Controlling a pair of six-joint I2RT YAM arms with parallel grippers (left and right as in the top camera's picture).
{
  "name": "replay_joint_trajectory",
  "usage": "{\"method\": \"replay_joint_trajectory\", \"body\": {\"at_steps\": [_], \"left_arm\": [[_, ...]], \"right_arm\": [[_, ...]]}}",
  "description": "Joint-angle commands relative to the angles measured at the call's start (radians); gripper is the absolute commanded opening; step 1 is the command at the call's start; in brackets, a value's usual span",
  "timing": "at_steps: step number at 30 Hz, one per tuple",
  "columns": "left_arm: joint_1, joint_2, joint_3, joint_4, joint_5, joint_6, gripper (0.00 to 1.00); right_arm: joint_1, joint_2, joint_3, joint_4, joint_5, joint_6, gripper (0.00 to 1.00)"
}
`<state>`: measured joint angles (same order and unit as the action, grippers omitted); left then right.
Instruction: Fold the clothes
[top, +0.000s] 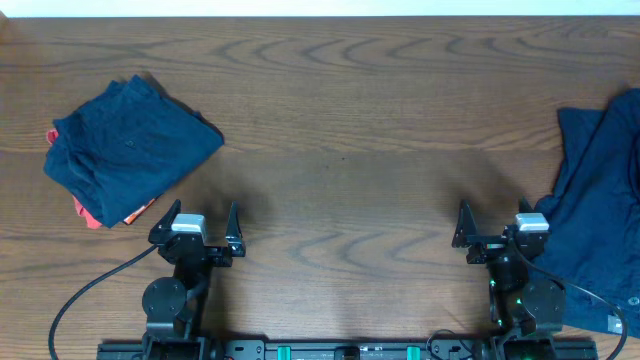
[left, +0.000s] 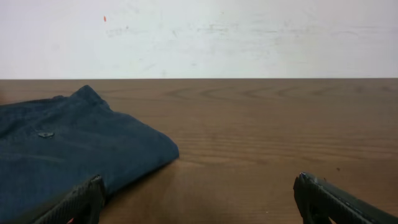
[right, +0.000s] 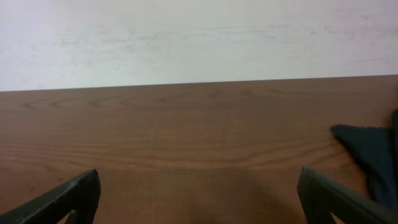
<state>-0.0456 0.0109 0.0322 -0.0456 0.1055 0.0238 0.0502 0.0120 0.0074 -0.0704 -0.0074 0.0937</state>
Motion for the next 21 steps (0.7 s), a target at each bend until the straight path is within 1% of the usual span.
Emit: {"method": "replay_joint_trajectory", "body": {"at_steps": [1, 18, 21], "left_arm": [[0.005, -0.006, -0.028, -0.013, 0.014, 0.01, 0.98], [0.005, -0.006, -0.028, -0.008, 0.015, 0.009, 0.98], [0.005, -0.006, -0.028, -0.009, 0.015, 0.008, 0.98]], "right_arm": [[0.003, -0.005, -0.002, -0.004, 0.003, -0.017, 0.99], [0.003, -0.005, -0.002, -0.004, 0.002, -0.016, 0.99], [0.003, -0.005, -0.002, -0.004, -0.004, 0.003, 0.99]]}}
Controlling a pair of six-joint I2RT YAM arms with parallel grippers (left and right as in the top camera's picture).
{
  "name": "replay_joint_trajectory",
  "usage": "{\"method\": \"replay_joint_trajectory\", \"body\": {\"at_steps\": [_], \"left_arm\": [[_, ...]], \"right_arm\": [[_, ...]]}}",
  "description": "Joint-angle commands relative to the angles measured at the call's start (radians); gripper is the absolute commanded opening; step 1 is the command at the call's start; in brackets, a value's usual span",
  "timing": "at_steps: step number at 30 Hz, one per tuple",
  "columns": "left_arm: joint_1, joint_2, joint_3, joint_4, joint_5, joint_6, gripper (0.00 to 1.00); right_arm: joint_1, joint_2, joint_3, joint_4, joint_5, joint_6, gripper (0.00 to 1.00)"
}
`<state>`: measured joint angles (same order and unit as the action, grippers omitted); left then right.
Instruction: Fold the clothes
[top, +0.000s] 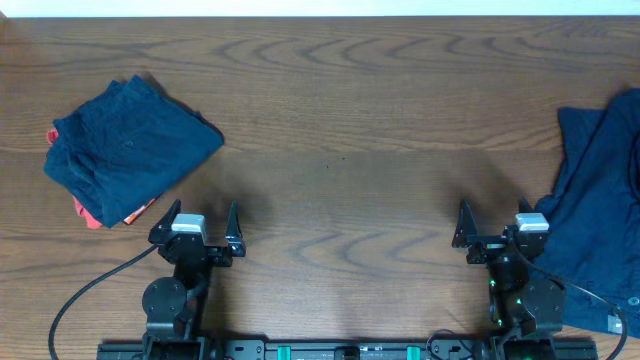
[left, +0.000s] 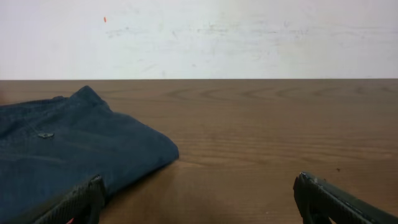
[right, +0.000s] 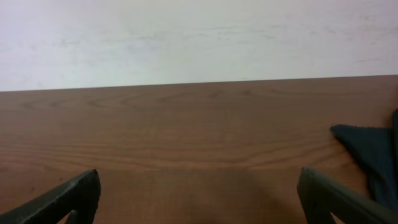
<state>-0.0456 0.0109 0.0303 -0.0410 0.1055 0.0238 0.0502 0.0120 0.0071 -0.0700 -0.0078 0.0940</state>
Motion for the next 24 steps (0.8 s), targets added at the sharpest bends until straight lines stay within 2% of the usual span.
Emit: {"method": "replay_joint_trajectory", "body": {"at_steps": [1, 7, 13, 16, 24], "left_arm": [[0.005, -0.006, -0.026, -0.014, 0.015, 0.005, 0.98], [0.005, 0.008, 0.004, -0.025, 0.014, -0.05, 0.98], [0.005, 0.126, 0.155, -0.11, 0.015, -0.116, 0.98], [0.005, 0.227, 0.274, -0.217, 0.019, -0.115, 0.98], [0.005, 0.562, 0.638, -0.568, 0.063, -0.115, 0.98]], "right_arm": [[0.003, -0.005, -0.002, -0.004, -0.005, 0.006, 0.99], [0.003, 0.0, 0.019, -0.035, -0.003, 0.051, 0.99], [0.003, 0.097, 0.144, -0.166, 0.08, 0.051, 0.99], [0.002, 0.208, 0.239, -0.241, 0.135, 0.054, 0.99], [-0.008, 0.658, 0.53, -0.522, 0.311, 0.13, 0.99]]}}
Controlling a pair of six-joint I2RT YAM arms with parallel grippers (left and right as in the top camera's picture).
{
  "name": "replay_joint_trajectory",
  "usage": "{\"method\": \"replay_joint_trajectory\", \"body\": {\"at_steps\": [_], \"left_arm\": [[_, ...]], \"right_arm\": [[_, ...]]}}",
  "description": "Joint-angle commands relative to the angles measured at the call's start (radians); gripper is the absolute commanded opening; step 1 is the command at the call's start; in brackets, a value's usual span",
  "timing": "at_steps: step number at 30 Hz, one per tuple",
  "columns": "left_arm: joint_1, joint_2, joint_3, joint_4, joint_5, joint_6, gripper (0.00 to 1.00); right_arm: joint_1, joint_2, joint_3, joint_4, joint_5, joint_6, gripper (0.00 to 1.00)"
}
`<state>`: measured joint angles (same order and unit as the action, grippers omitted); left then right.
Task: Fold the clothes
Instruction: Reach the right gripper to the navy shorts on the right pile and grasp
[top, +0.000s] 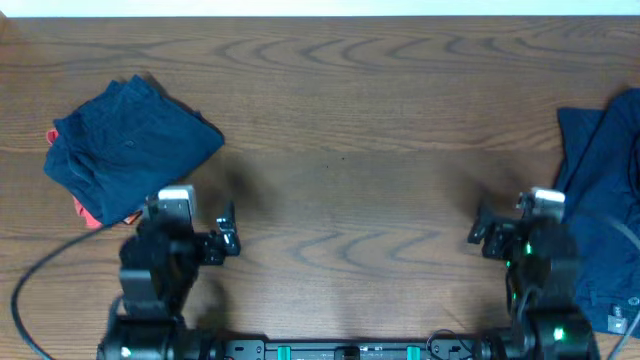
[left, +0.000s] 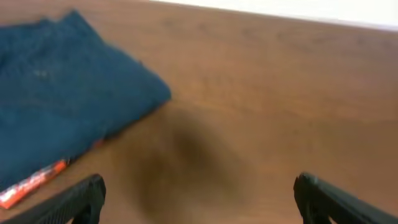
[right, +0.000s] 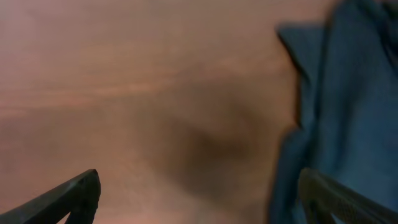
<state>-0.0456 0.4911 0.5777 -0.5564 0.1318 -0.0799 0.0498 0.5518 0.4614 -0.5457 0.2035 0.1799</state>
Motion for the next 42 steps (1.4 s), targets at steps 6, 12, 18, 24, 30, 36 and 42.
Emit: {"method": "replay_joint_trajectory", "body": {"at_steps": [6, 12, 18, 24, 30, 36, 42], "left_arm": [[0.005, 0.226, 0.18, -0.166, 0.061, -0.011, 0.98], [0.005, 0.262, 0.18, -0.18, 0.07, -0.011, 0.98], [0.005, 0.265, 0.18, -0.18, 0.07, -0.011, 0.98], [0.005, 0.265, 0.18, -0.18, 0.07, -0.011, 0.98], [0.005, 0.265, 0.18, -0.18, 0.07, -0.011, 0.98], [0.005, 0.265, 0.18, -0.18, 0.07, -0.011, 0.98], [0.005, 0.265, 0.18, -0.18, 0.07, -0.011, 0.98]], "right_arm": [[-0.011, 0.373, 0.176, -0.08, 0.024, 0.044, 0.99], [-0.053, 0.531, 0.169, -0.216, 0.272, 0.291, 0.99], [-0.123, 0.694, 0.125, -0.231, 0.283, 0.338, 0.89], [-0.164, 0.814, 0.118, -0.198, 0.284, 0.366, 0.55], [-0.175, 0.863, 0.118, -0.177, 0.282, 0.366, 0.22], [-0.175, 0.863, 0.118, -0.179, 0.278, 0.366, 0.2], [-0.175, 0.864, 0.117, -0.167, 0.209, 0.366, 0.56]]}}
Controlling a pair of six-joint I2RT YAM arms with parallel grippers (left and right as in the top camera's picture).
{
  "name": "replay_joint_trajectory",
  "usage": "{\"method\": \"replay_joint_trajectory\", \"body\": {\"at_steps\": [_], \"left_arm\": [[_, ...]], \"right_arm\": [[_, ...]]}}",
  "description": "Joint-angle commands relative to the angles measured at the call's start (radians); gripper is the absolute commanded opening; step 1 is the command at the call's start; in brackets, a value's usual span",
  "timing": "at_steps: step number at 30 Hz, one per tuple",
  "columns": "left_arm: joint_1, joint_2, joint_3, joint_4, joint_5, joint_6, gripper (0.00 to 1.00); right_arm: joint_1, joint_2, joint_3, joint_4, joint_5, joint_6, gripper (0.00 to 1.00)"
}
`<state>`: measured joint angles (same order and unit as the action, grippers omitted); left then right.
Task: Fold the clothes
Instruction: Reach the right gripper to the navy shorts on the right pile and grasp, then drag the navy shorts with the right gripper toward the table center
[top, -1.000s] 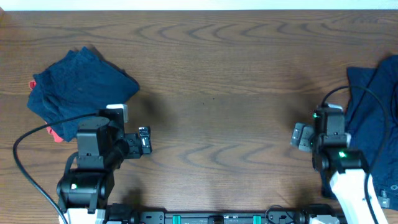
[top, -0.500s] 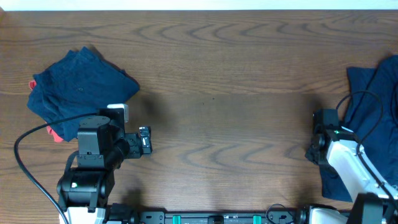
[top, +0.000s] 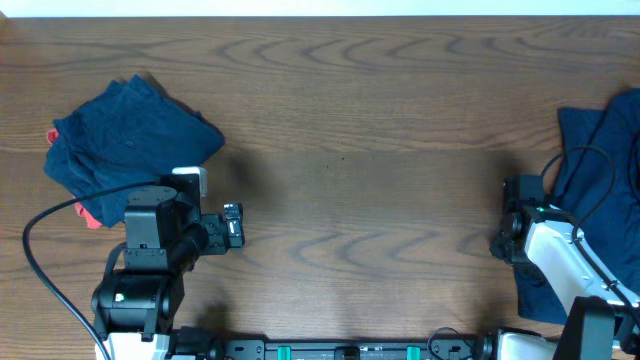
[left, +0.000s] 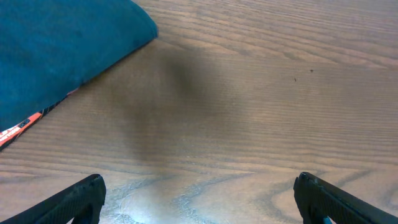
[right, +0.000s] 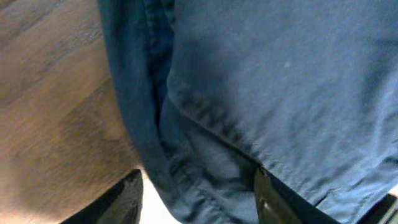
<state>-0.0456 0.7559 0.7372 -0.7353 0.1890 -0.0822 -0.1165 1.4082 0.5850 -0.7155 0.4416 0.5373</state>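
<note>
A dark blue unfolded garment (top: 600, 170) lies crumpled at the table's right edge and fills the right wrist view (right: 280, 93). My right gripper (top: 508, 218) (right: 196, 199) points down at its left border, jaws partly narrowed, with the bunched hem between the fingers and a pale gap beside the left finger. My left gripper (top: 205, 215) (left: 199, 199) hangs open over bare wood, empty. To its left lies a folded dark blue garment (top: 130, 145) (left: 62, 43).
A red-orange garment (top: 90, 212) (left: 25, 124) peeks out under the folded blue one. The wooden table (top: 350, 120) stretches between the two piles. A black cable (top: 45, 220) loops left of the left arm, and another cable (top: 580, 158) arcs over the right garment.
My right arm has swung right onto the blue garment's edge and its jaws have narrowed around the hem. My left arm has risen and tilted further down over bare wood, still open.
Both grippers first rested low at the front edge, wide open, facing the far wall, and stayed so. Then both arms lifted and tipped downward, the right one turning toward the unfolded garment. Now the right jaws straddle its hem.
</note>
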Motion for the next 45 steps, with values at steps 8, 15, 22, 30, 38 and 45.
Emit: {"method": "replay_joint_trajectory", "body": {"at_steps": [8, 15, 22, 30, 38, 45], "left_arm": [[0.005, 0.0, 0.021, -0.001, 0.013, -0.009, 0.98], [0.005, 0.0, 0.021, -0.001, 0.013, -0.009, 0.98], [0.005, 0.0, 0.021, 0.0, 0.013, -0.009, 0.98], [0.005, 0.0, 0.021, 0.011, 0.013, -0.009, 0.98], [0.005, 0.0, 0.021, 0.011, 0.013, -0.009, 0.98], [0.005, 0.0, 0.021, 0.016, 0.013, -0.009, 0.98]], "right_arm": [[-0.009, 0.015, -0.031, 0.027, -0.031, 0.008, 0.47], [-0.009, 0.015, -0.033, 0.027, -0.061, 0.008, 0.01], [-0.021, -0.067, 0.132, -0.076, -0.164, -0.007, 0.01], [-0.022, -0.142, 0.643, -0.255, -0.294, -0.286, 0.01], [-0.011, -0.134, 0.668, -0.354, -0.652, -0.449, 0.01], [0.024, -0.135, 0.641, -0.08, -1.162, -0.586, 0.01]]}}
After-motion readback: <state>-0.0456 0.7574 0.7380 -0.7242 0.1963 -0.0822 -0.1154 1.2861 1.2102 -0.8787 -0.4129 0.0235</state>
